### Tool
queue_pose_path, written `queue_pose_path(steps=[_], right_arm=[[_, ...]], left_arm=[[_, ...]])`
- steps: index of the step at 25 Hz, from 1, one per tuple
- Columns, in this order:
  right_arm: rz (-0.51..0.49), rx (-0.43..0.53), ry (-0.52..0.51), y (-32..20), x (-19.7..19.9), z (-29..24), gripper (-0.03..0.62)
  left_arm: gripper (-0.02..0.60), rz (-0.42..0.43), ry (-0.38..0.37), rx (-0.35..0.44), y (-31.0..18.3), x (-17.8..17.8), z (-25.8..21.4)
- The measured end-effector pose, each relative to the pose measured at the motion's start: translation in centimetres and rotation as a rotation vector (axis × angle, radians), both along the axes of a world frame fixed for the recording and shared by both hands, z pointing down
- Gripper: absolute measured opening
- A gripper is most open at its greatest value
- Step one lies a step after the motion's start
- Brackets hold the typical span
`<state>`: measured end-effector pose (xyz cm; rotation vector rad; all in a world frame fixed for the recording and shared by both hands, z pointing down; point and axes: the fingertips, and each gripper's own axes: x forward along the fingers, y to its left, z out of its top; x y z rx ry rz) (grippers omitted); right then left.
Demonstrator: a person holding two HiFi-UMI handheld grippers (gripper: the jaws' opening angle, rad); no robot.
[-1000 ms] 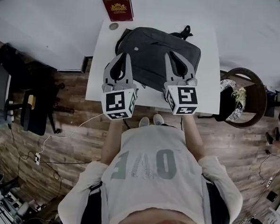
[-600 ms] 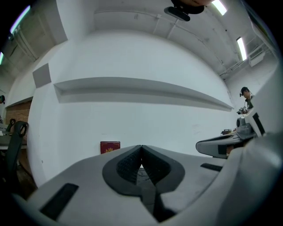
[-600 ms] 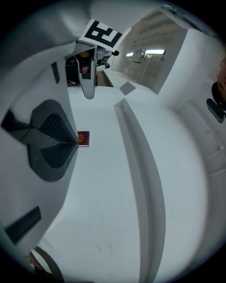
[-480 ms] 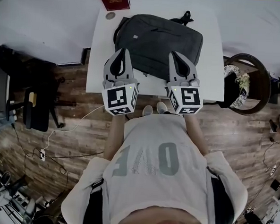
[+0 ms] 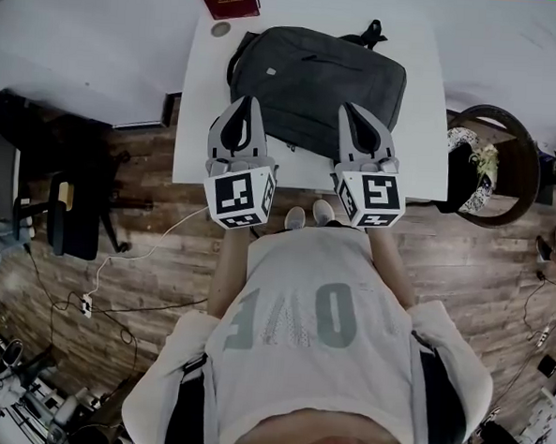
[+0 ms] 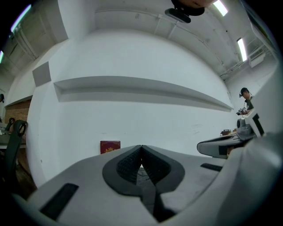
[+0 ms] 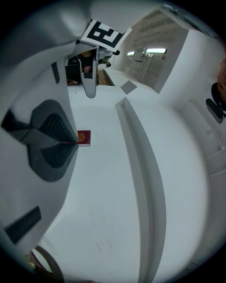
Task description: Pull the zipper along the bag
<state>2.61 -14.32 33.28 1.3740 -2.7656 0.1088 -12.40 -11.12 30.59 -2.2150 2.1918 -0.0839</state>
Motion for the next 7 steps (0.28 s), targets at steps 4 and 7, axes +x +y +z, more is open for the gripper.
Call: queue_pose_path(steps=[4,7], right_arm=[[-0.010,-0.004,0.033,0.7,0.0,0.7,0.032],[-0.019,-0.011,0.040,1.2,-0.3,0.9,0.032]], left_arm=[[0.026,0.016,0.017,-0.011,0.3,0.4,0.5],[0.026,0.017,0.018,-0.025,0.6,0.6,0.9]])
